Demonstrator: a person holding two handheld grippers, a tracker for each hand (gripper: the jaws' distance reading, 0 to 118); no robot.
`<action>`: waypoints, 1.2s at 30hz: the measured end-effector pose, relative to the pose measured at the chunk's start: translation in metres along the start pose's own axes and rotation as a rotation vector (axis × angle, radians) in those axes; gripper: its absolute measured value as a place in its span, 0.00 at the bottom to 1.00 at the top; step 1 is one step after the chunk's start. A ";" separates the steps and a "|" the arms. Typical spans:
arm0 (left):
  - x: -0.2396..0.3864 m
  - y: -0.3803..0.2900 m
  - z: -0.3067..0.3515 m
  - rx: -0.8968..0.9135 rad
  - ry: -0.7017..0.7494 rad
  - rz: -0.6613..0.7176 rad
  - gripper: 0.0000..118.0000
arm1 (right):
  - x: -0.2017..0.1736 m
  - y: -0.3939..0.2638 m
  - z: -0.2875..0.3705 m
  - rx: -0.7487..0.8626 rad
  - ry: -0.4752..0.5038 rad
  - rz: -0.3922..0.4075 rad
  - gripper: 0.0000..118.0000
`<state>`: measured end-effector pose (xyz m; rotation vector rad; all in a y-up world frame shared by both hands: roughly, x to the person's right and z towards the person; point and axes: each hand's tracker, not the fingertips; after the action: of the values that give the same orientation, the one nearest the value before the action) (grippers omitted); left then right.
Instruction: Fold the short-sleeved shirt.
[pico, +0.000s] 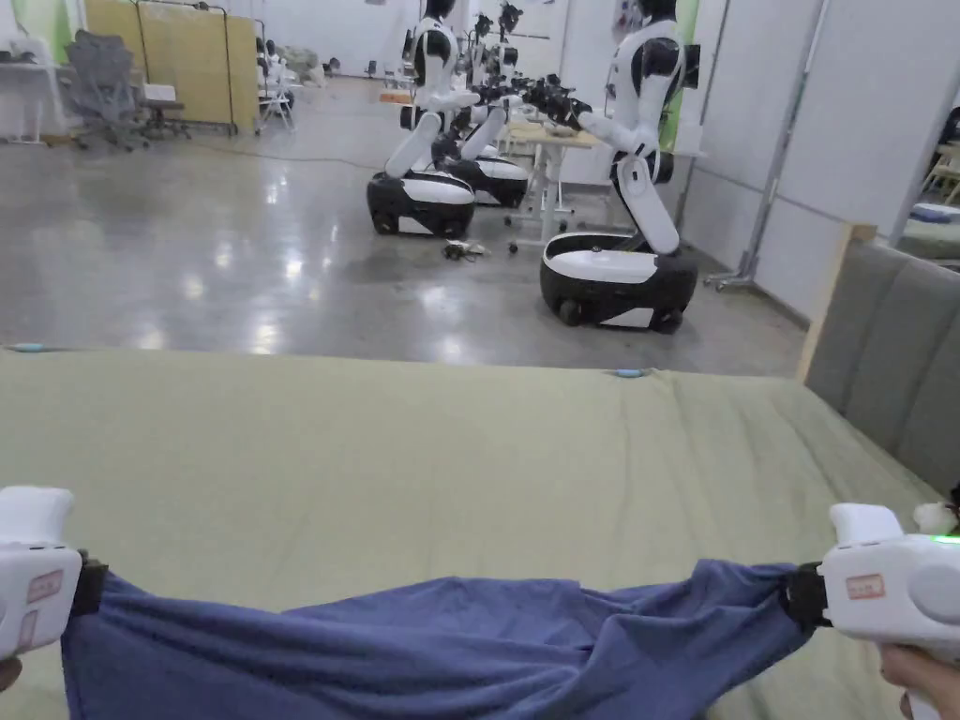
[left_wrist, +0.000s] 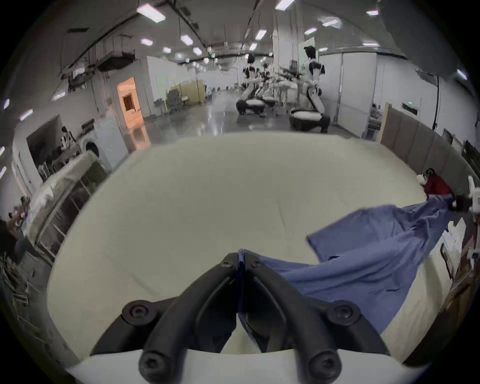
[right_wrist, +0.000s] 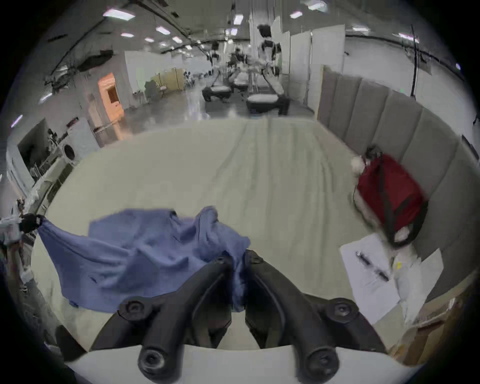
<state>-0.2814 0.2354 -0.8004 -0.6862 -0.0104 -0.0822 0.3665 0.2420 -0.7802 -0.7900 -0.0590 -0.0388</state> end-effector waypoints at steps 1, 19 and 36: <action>-0.001 0.016 0.011 0.025 0.016 -0.031 0.01 | -0.004 0.019 0.013 0.023 0.012 0.025 0.10; -0.079 0.274 0.123 0.497 0.160 0.023 0.01 | -0.065 0.273 0.195 0.551 -0.002 -0.007 0.10; -0.064 0.176 0.019 0.393 0.086 0.071 0.01 | -0.026 0.203 0.067 0.429 -0.014 -0.122 0.10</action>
<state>-0.3307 0.3874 -0.8993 -0.2890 0.0786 -0.0389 0.3493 0.4324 -0.8785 -0.3568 -0.1244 -0.1316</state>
